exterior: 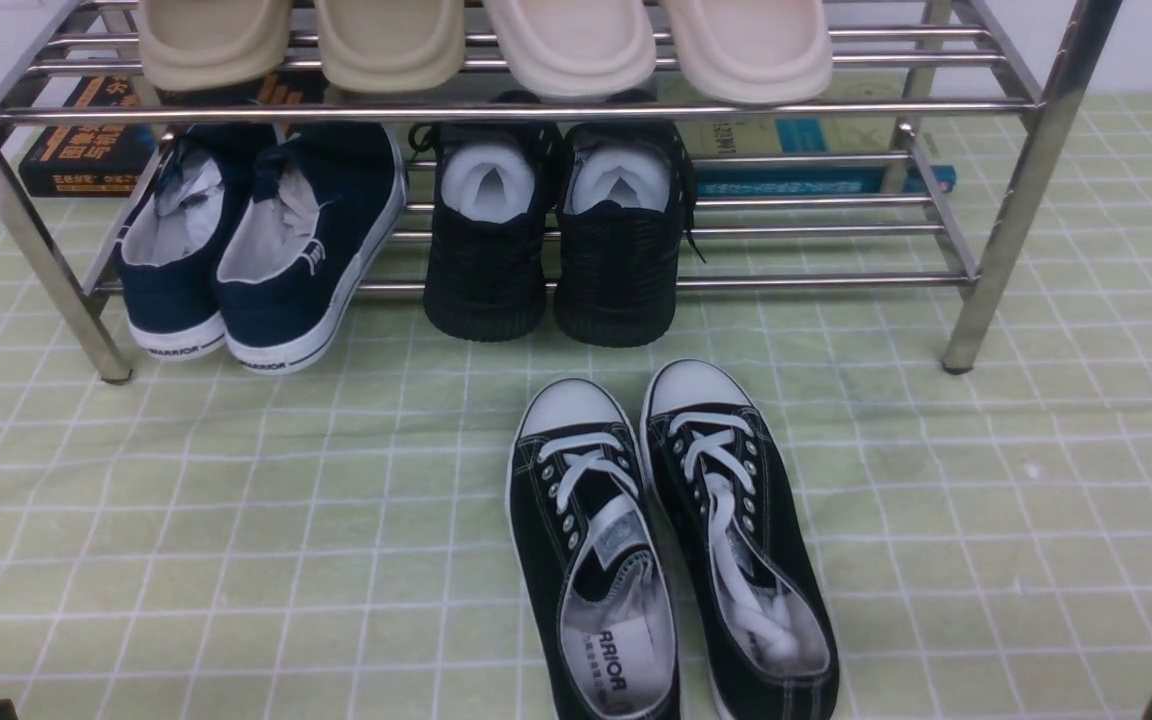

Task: Take the shoes off the shelf with your hand from the green coffee tablecloth.

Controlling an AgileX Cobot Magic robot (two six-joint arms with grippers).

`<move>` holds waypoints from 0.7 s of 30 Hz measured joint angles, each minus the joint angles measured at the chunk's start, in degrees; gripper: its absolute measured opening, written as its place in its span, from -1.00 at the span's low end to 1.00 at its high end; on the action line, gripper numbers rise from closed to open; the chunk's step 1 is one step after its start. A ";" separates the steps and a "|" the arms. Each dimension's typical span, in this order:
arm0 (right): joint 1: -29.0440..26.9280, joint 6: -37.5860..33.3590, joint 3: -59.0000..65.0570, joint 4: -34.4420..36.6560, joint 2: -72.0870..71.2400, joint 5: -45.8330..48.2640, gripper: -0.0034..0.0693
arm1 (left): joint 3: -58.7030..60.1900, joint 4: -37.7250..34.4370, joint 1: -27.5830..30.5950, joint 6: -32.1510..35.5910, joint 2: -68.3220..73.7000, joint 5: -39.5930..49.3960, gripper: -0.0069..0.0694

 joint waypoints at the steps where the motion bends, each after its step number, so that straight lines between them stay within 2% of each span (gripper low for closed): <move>1: 0.00 0.07 0.00 0.07 0.00 0.05 -0.91 | 0.00 0.00 0.00 0.00 0.00 0.00 -0.19; 7: -0.78 0.79 0.92 1.33 -1.05 3.25 -0.90 | 0.00 0.00 0.00 0.00 0.00 0.00 -0.19; 11: -5.02 0.90 2.66 1.33 -1.35 5.72 -0.90 | 0.00 0.00 0.00 0.00 0.00 0.00 -0.19; 15: -16.29 0.96 6.55 1.33 -3.48 9.71 -0.89 | 0.00 0.00 0.00 0.00 0.00 0.00 -0.19; 16: -16.86 0.96 6.73 1.33 -3.59 9.82 -0.89 | 0.00 0.00 0.00 0.00 0.00 0.00 -0.19; 21: -33.03 0.96 10.85 1.33 -5.78 11.01 -0.87 | 0.00 0.00 0.00 0.00 0.00 0.00 -0.19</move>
